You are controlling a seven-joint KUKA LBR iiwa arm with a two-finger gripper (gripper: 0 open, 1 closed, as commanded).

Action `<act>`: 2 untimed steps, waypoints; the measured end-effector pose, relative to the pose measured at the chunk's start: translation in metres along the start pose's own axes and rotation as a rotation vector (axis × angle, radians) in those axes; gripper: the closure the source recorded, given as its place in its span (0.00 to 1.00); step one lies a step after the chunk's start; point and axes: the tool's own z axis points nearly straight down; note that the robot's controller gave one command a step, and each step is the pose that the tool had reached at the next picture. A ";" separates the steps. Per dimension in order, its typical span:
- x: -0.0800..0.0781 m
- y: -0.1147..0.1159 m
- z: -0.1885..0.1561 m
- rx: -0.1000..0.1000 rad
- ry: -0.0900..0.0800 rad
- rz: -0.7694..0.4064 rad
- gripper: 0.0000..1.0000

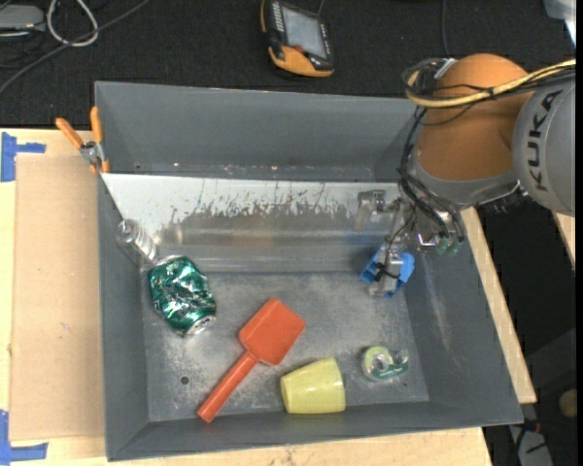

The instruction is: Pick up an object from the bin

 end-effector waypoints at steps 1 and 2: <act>-0.001 0.000 -0.005 0.000 -0.007 -0.002 0.00; -0.004 -0.047 0.080 -0.002 -0.007 0.312 0.00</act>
Offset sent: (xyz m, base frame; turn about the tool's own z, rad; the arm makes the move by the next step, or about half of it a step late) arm 0.0041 -0.0805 -0.1393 0.5263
